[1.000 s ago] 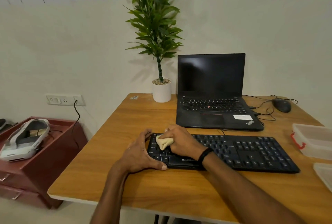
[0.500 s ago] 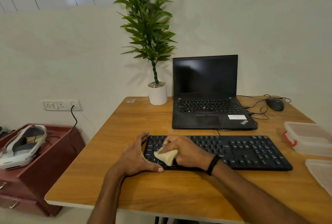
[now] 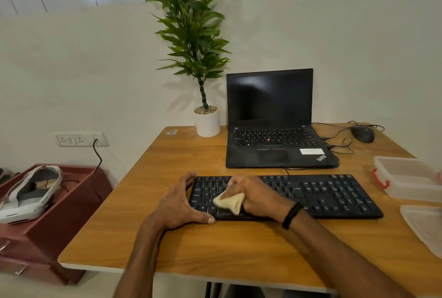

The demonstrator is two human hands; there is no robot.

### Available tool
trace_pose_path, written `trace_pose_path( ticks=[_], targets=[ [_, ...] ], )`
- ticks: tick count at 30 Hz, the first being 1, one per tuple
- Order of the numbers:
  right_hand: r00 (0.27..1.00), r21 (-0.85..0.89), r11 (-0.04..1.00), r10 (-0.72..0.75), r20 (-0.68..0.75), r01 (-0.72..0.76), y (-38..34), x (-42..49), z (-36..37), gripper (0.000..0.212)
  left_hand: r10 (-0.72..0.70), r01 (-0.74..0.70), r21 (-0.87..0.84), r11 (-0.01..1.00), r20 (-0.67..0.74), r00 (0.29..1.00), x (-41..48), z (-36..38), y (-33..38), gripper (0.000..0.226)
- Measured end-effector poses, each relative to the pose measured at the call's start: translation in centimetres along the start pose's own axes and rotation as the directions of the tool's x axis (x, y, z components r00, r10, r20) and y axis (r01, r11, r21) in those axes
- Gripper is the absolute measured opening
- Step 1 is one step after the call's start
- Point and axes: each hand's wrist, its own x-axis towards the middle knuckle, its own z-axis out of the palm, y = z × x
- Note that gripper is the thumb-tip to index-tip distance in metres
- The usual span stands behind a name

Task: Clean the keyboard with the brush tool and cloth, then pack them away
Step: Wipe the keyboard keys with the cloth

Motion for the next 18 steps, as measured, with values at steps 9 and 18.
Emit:
trace_pose_path(
  ticks=[9, 18],
  targets=[
    [0.999, -0.038, 0.999, -0.033, -0.016, 0.033, -1.8, -0.9, 1.7, 0.028, 0.018, -0.018, -0.012, 1.0, -0.01, 1.0, -0.1, -0.2, -0.3, 0.147],
    [0.978, -0.068, 0.991, 0.103, -0.184, -0.117, -1.6, -1.4, 2.1, 0.031, 0.01, -0.01, 0.008, 1.0, 0.011, 1.0, 0.1, -0.4, 0.4, 0.147]
  ],
)
